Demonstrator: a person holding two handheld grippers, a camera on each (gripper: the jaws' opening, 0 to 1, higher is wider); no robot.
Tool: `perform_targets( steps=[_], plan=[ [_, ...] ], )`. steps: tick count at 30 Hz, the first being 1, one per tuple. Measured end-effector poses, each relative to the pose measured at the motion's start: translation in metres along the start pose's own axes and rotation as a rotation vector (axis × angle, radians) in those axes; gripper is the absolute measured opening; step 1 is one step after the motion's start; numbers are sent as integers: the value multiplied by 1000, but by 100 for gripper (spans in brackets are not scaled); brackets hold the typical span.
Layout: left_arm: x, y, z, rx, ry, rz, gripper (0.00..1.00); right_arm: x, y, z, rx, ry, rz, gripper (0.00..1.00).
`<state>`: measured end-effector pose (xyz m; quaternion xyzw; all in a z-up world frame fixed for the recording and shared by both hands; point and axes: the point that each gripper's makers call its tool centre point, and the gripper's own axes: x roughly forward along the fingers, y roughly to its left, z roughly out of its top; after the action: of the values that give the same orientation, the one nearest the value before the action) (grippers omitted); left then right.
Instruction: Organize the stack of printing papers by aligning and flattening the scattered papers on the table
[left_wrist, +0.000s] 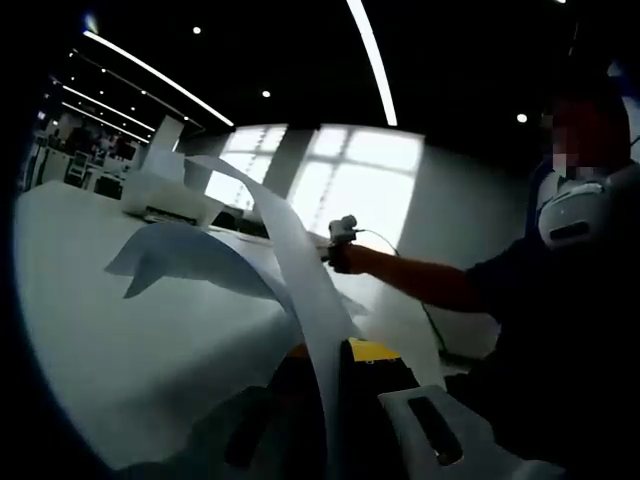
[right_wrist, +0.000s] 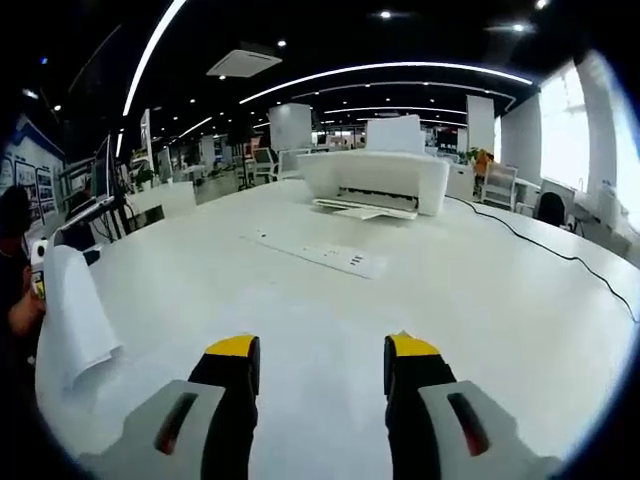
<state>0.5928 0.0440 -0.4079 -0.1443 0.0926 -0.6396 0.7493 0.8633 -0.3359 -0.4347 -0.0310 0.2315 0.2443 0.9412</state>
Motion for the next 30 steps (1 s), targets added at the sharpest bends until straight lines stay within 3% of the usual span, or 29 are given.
perform_targets(
  steps=[17,30],
  plan=[
    [0,-1,-1,1,5,-2,6,21,-11,-22,3,33,-19,51],
    [-1,0,-2,-1,13,-1,6,31,-15,-22,12,29,-23,53]
  ],
)
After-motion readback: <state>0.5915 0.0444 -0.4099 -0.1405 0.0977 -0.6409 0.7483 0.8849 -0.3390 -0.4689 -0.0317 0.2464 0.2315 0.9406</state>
